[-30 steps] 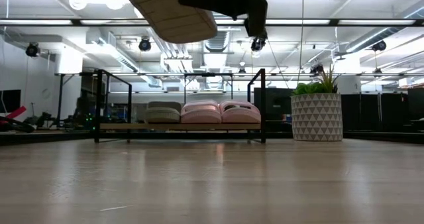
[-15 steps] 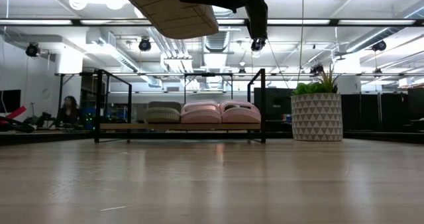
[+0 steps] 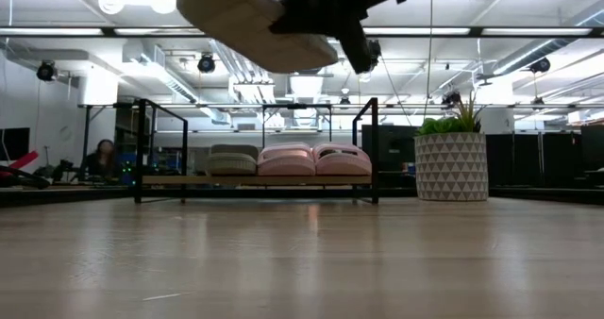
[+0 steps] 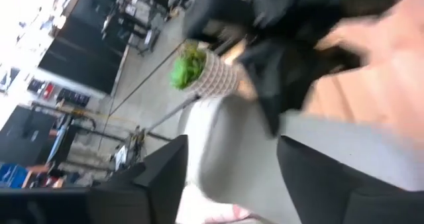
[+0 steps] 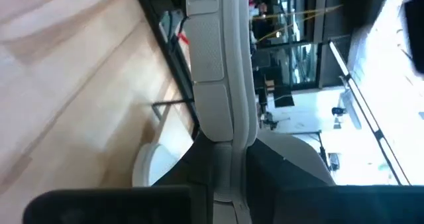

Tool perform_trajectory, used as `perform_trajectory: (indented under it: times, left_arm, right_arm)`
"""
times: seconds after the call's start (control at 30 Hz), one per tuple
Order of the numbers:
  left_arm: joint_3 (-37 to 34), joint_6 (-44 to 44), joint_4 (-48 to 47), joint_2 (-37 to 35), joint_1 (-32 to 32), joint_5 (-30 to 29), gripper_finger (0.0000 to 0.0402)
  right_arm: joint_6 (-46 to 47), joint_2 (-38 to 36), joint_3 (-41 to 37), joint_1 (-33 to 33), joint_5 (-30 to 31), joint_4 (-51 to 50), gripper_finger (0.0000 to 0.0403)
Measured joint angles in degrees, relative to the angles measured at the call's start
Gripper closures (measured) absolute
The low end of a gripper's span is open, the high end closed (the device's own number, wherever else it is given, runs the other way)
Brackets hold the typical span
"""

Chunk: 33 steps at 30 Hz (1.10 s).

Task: Pick and place slides into the shelf
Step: Put the gray slide on the shelf

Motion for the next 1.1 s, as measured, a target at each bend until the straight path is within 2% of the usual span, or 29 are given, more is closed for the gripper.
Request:
perform_trajectory:
  times: [0.13, 0.27, 0.37, 0.5, 0.73, 0.97, 1.1]
  left_arm:
    - [-0.6, 0.0, -1.1, -0.2, -3.2, -0.6, 0.0165]
    - [-0.6, -1.8, -3.6, 1.4, -6.3, -7.2, 0.0162]
    - [-0.6, -4.1, -5.2, 3.1, -7.8, -9.1, 0.0162]
    - [-0.7, -6.3, -6.1, 5.7, -8.3, -10.9, 0.0162]
    - [-0.3, -8.9, -10.1, 9.1, -8.1, -18.6, 0.0162]
    - [-0.7, -13.6, -12.2, 8.9, -6.2, -17.8, 0.0162]
    - [-0.7, -13.5, -12.2, 8.8, -5.0, -17.0, 0.0162]
  right_arm:
    - [0.0, 0.0, -0.2, -2.2, 0.3, 0.2, 0.0361]
    - [0.5, -0.5, -0.2, -4.2, 0.2, 0.4, 0.0361]
    - [0.9, -0.9, -0.3, -5.5, -0.2, 0.5, 0.0361]
    - [1.5, -1.3, -0.3, -6.3, 0.0, 0.6, 0.0362]
    - [1.5, -1.6, -0.2, -6.4, -0.4, 0.6, 0.0363]
    - [1.3, -1.6, 0.8, -6.4, -0.7, 0.6, 0.0363]
    - [1.5, -1.6, 1.5, -6.4, -4.2, 0.7, 0.0363]
